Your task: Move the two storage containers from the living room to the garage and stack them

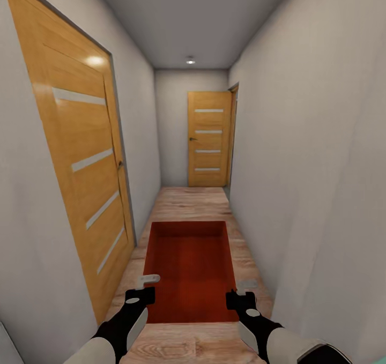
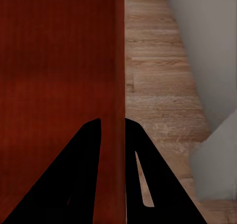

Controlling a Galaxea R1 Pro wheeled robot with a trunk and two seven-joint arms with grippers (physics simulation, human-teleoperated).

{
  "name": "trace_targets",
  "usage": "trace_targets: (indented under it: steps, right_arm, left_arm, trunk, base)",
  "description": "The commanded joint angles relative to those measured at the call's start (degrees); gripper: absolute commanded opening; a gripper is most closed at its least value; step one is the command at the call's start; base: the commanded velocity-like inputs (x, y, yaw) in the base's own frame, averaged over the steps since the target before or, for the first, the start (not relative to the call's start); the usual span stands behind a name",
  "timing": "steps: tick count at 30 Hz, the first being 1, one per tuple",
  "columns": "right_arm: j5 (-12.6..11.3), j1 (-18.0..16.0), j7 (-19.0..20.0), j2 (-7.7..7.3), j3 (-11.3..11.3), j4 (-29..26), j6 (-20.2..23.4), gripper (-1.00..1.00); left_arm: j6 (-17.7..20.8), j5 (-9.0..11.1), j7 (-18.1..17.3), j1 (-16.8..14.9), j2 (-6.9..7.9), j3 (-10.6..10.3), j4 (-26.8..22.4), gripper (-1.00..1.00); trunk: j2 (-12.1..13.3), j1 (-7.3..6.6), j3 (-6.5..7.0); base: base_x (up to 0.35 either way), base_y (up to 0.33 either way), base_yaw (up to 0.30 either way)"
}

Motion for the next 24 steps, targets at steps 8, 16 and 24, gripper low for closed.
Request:
trace_targets:
  steps: [8,16,24]
  right_arm:
    - [0.72,-0.02,-0.04,0.01,-2.07,-0.16,0.10,-1.00]
    - [0.72,-0.02,-0.04,-0.04,-2.06,-0.16,0.18,-1.00]
    - [0.72,-0.02,-0.04,0.01,-2.07,-0.16,0.10,-1.00]
  left_arm:
    - [0.36,0.51,0.77,-0.07,2.74,0.67,-0.18,-1.00]
    - [0.36,0.51,0.77,-0.07,2.74,0.67,-0.18,-1.00]
    - [0.36,0.51,0.77,-0.07,2.74,0.67,-0.18,-1.00]
  trunk:
    - [-0.08,0.05,-0.10]
    - [-0.08,0.05,-0.10]
    - [-0.08,0.05,-0.10]
  base:
    - [0.322,0.000,0.057]
    - [0.322,0.000,0.000]
    - [0.322,0.000,0.000]
